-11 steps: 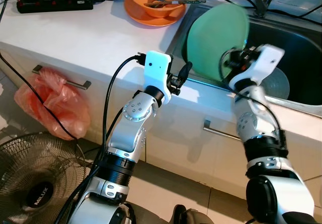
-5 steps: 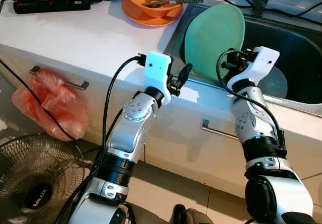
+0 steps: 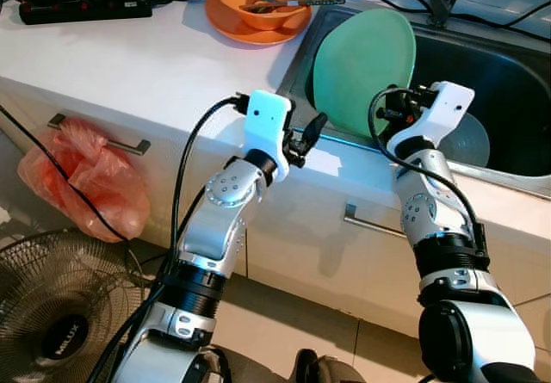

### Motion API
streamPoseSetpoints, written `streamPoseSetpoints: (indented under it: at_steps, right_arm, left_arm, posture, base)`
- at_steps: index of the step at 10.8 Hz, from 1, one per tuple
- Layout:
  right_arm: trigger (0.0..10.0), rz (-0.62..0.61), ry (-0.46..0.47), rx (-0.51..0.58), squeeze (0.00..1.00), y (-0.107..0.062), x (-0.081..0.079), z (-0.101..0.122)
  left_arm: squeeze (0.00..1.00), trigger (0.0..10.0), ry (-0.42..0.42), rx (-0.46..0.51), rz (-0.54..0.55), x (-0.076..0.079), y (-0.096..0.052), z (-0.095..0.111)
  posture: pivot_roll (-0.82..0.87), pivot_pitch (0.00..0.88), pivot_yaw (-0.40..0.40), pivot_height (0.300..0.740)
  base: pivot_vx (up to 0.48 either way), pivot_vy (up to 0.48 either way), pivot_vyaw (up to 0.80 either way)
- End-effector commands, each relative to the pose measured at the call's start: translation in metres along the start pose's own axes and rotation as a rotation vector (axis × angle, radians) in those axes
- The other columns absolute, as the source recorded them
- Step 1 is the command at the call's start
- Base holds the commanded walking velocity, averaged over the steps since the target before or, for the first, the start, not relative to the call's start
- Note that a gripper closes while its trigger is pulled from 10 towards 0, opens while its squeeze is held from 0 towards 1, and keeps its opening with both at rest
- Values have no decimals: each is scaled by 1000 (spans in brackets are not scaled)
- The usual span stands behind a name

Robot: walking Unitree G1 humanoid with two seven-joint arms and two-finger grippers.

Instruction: Kitchen organization

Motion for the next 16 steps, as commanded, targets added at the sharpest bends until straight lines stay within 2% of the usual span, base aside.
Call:
streamPoseSetpoints:
  at_steps: [1,2,3,4,6,8,9,10,16]
  right_arm:
    - [10000,31,-6,-51,408,-2,-5,-13]
    - [10000,32,-6,-51,518,-3,-5,-13]
    - [10000,32,-7,-53,227,-3,-5,-14]
    - [10000,31,-8,-54,0,-3,-5,-14]
    - [10000,35,-7,-56,0,-2,-6,-14]
    - [10000,43,-3,-55,1000,-2,-7,-14]
    - [10000,37,-7,-53,969,-2,-6,-14]
    - [10000,32,-10,-53,0,-2,-5,-13]
    - [10000,32,-5,-36,0,-1,-6,-9]
  left_arm:
    - [0,10000,-3,3,-32,8,-1,1]
    - [0,10000,-2,5,-51,11,-2,1]
    - [0,10000,1,9,-77,15,-2,1]
    - [0,10000,3,8,-83,15,-2,1]
    - [0,10000,21,10,-116,18,-4,2]
    - [0,10000,28,7,-123,18,-5,2]
    - [0,10000,29,7,-126,19,-5,2]
    - [0,10000,29,7,-130,20,-5,2]
    - [0,10000,25,0,-116,18,-5,0]
  posture:
    - [47,166,-42,740]
    - [48,166,-42,740]
    - [48,166,-42,740]
    - [48,167,-42,740]
    - [49,165,-41,740]
    - [48,161,-41,740]
    - [47,161,-41,740]
    - [47,159,-42,740]
    - [48,160,-44,740]
  base:
    - [0,0,0]
    - [0,0,0]
    - [0,0,0]
    - [0,0,0]
    - [0,0,0]
    - [0,0,0]
    - [0,0,0]
    - [0,0,0]
    - [0,0,0]
Point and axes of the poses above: a point about 5 cm out from each wrist's last joint towards the gripper, its own y axis pointing out of the wrist towards the gripper, its own z axis along the axis of the wrist's last joint, x = y × z, the point moved 6 cm from there along y, pointing out of the wrist towards the gripper, and after that the axes turned 9 degrees about y, right-handed, at the moved point
